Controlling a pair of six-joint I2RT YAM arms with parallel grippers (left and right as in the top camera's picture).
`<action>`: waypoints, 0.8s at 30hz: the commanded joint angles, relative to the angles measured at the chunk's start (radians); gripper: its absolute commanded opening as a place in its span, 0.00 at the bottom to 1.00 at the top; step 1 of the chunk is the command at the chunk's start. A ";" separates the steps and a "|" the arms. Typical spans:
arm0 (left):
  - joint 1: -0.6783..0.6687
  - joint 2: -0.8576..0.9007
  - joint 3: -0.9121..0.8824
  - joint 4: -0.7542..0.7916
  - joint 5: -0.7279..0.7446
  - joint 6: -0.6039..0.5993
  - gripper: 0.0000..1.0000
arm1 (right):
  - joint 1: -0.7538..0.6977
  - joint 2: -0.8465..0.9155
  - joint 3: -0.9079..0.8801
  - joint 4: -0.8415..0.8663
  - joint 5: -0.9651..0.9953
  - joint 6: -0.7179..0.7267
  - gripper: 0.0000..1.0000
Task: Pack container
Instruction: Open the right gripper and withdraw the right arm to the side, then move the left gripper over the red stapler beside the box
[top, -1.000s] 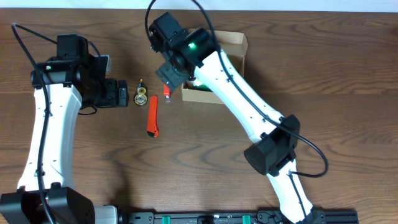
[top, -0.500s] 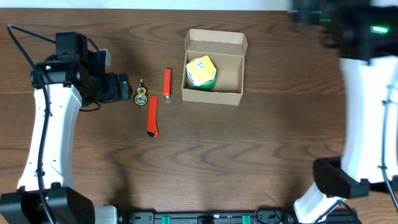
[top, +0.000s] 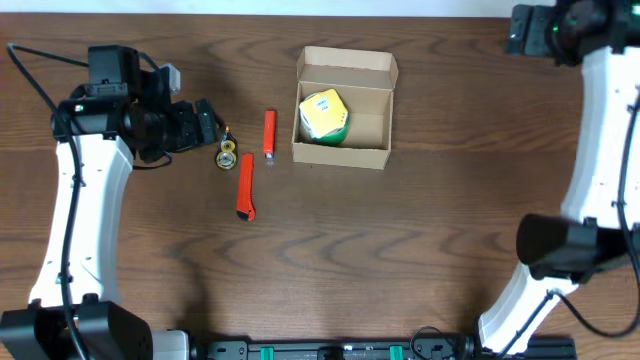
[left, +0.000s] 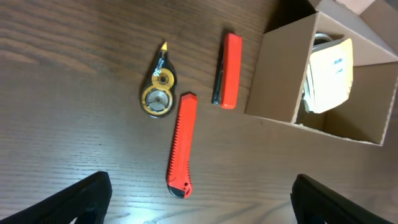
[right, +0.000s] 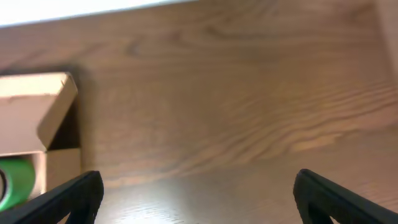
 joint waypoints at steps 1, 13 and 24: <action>-0.048 0.017 0.076 -0.034 -0.146 -0.005 0.90 | -0.001 0.036 -0.001 -0.006 -0.014 0.011 0.99; -0.190 0.334 0.363 -0.250 -0.341 0.088 0.88 | 0.003 0.093 -0.002 -0.009 -0.014 0.010 0.99; -0.237 0.512 0.378 -0.182 -0.388 0.146 0.87 | 0.003 0.093 -0.002 -0.009 -0.014 0.010 0.99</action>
